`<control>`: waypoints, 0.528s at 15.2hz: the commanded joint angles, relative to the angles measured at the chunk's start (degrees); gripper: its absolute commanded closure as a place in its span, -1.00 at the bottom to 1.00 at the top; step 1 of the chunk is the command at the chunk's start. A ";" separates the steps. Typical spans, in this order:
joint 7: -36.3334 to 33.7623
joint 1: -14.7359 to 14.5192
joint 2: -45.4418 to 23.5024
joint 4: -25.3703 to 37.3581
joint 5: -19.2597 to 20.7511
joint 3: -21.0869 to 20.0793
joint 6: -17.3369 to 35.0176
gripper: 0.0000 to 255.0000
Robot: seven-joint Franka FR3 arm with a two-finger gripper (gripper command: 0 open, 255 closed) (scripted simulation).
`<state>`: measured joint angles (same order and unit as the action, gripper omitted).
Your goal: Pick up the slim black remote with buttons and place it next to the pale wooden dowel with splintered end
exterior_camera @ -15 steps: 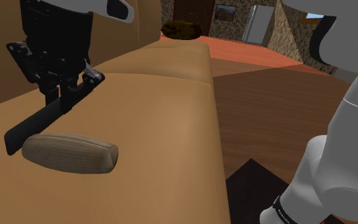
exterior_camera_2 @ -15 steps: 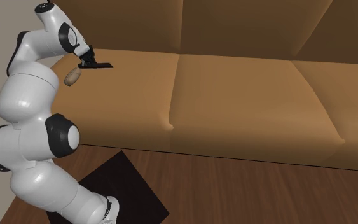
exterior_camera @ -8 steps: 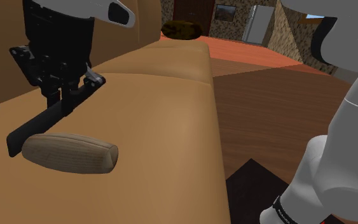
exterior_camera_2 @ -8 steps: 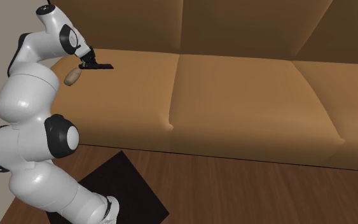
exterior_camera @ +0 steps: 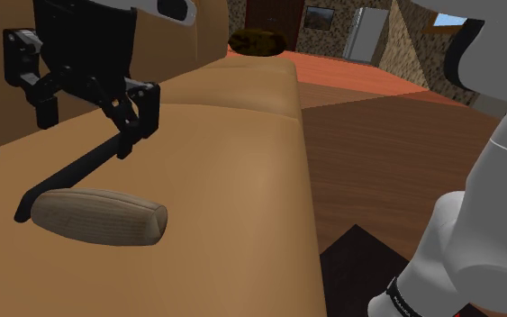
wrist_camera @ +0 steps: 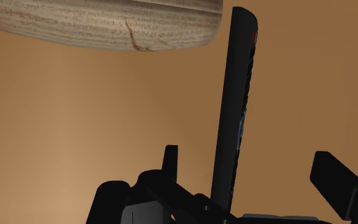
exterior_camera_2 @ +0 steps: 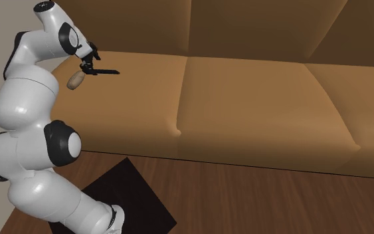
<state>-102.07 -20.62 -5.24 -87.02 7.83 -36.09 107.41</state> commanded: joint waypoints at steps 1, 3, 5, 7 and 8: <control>0.10 -0.23 -0.02 3.59 -0.01 -0.16 -3.61 -1.00; 0.15 -0.30 0.03 5.03 -0.04 -0.23 -5.10 -1.00; 0.16 -0.30 0.04 5.03 -0.04 -0.23 -5.10 -1.00; 0.15 -0.31 0.03 5.03 -0.04 -0.23 -5.10 -1.00; 0.15 -0.31 0.03 5.03 -0.04 -0.23 -5.10 -1.00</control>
<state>-101.90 -20.91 -5.19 -82.02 7.78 -36.32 102.35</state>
